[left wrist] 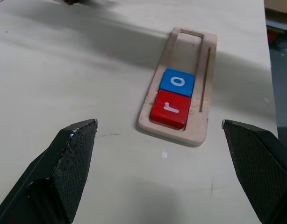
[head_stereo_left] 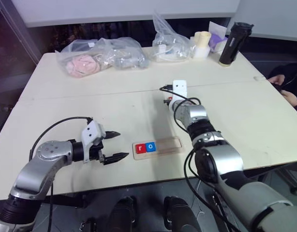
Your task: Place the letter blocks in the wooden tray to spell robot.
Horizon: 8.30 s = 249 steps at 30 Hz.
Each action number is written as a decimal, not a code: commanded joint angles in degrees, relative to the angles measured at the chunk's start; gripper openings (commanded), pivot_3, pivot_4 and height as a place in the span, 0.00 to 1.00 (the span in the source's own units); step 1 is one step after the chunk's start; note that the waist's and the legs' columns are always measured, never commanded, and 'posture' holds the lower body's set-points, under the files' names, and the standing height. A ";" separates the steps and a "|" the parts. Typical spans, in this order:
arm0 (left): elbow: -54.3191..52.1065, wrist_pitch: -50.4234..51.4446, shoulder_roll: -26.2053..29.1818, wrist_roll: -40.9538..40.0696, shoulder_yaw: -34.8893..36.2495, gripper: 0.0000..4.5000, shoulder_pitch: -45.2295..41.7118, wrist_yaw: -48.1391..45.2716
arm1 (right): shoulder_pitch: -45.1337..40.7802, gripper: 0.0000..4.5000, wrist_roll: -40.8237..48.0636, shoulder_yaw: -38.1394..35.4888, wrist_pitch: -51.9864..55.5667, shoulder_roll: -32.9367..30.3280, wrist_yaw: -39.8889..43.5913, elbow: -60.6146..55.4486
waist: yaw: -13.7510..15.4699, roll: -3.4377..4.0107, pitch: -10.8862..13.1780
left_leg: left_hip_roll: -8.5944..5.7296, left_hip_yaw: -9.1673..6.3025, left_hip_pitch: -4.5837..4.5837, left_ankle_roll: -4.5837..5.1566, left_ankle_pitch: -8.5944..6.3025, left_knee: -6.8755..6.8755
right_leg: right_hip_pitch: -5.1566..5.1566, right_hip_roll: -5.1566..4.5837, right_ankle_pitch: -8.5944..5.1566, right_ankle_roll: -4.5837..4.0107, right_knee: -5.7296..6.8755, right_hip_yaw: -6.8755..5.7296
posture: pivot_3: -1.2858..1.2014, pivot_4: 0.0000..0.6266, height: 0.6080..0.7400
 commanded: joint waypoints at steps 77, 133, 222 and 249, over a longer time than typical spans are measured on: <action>1.95 -3.47 -0.55 0.72 -2.54 1.00 -3.54 -4.57 | 27.72 0.25 2.38 19.15 -22.86 -47.68 82.07 -45.88 | 1.12 -0.24 0.55 | 0.52 0.88 -0.11 0.02 -0.26 0.24 | -0.30 -0.36 0.14 -0.14 -0.28 -0.12 | 0.52 0.24 0.88; 0.86 -4.39 -1.05 1.45 -4.06 1.00 -2.96 -3.80 | 24.37 0.99 -2.91 27.79 -15.87 -33.96 78.14 -52.25 | 2.34 -0.27 0.54 | 0.62 0.92 -0.10 0.00 -0.28 0.33 | -0.29 -0.13 0.18 -0.18 -0.20 -0.15 | 0.52 0.24 0.88; 1.14 -4.43 -2.01 1.62 -5.44 1.00 -4.12 -3.06 | 4.58 0.99 -2.90 -4.59 0.53 -5.76 7.65 -6.46 | 0.72 -0.30 0.49 | 0.73 1.05 0.08 -0.01 -0.20 0.41 | -0.33 0.11 0.29 -0.27 0.35 -0.03 | 0.52 0.24 0.88; 2.02 -5.75 -3.69 2.64 -9.12 1.00 -5.63 -4.55 | 32.93 0.26 5.90 -1.50 54.79 -13.14 13.73 -83.48 | 0.94 -0.29 0.48 | 0.81 0.98 0.00 -0.03 -0.21 0.36 | -0.52 0.10 0.22 -0.26 0.42 -0.01 | 0.52 0.24 0.88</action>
